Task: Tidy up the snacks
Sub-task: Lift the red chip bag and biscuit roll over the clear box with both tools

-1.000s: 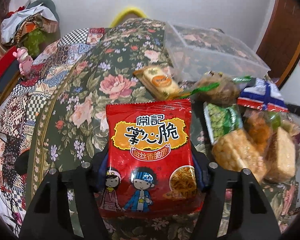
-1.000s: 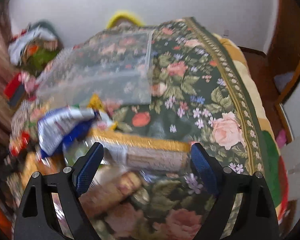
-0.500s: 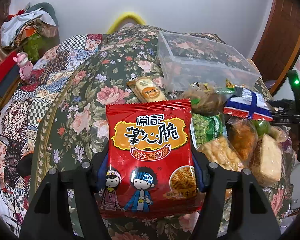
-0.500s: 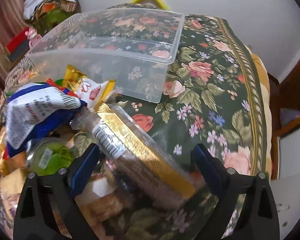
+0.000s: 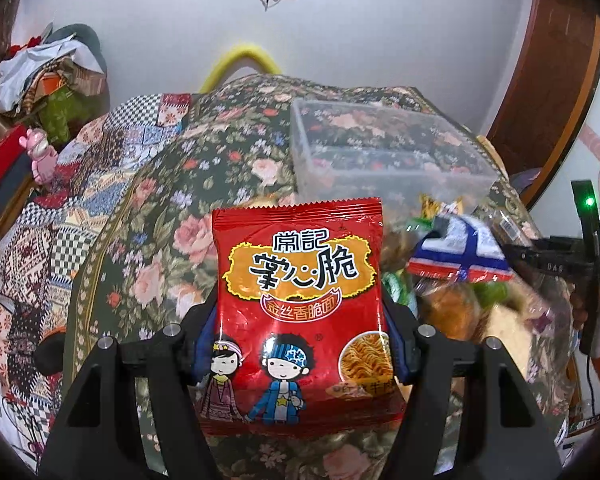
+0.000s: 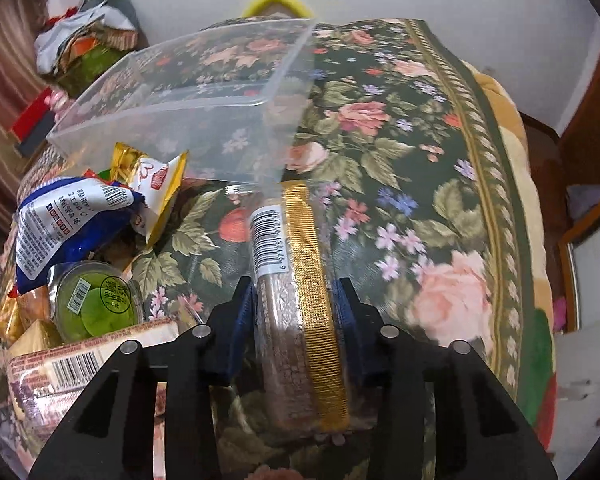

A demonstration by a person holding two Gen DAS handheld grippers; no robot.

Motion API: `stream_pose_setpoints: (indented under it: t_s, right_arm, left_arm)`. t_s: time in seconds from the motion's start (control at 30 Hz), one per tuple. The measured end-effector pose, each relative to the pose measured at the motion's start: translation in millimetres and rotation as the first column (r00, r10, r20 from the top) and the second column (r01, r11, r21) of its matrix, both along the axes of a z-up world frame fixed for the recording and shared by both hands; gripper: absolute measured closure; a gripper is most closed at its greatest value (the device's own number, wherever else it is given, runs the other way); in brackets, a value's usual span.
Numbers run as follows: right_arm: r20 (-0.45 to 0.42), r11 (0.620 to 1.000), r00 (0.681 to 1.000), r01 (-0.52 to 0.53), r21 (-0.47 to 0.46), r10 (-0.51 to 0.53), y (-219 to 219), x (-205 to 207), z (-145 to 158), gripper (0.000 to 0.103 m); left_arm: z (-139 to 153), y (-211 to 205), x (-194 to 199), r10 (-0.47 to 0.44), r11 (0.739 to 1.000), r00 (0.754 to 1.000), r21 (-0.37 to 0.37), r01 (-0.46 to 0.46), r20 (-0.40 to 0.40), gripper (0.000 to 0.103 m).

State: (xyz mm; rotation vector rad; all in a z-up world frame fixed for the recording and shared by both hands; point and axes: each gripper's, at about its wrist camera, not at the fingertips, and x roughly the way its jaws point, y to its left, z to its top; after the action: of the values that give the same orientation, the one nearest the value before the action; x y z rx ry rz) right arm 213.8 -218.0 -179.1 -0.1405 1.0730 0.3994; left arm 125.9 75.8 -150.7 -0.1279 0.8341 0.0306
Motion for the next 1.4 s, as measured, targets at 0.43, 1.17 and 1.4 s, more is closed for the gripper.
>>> stream_pose_setpoints:
  t_s: [0.43, 1.17, 1.4]
  right_arm:
    - [0.129, 0.994, 0.988, 0.069, 0.088, -0.08, -13.0, -4.6, 55.4, 0.066]
    - [0.304, 0.978, 0.951, -0.015, 0.208, -0.05, 50.6, 58.4, 118.4, 0.066]
    - [0.255, 0.982, 0.967, -0.028, 0.188, -0.021, 72.3, 81.0, 98.1, 0.066]
  left_arm:
    - [47.7, -19.5, 43.7, -0.048, 0.999, 0.994, 0.015, 0.047, 0.101, 0.037]
    - [53.3, -38.7, 147.4, -0.073, 0.996, 0.993, 0.054, 0.068, 0.095, 0.037]
    - [29.8, -37.2, 181.0, -0.074, 0.997, 0.997, 0.036, 0.073, 0.033, 0.037]
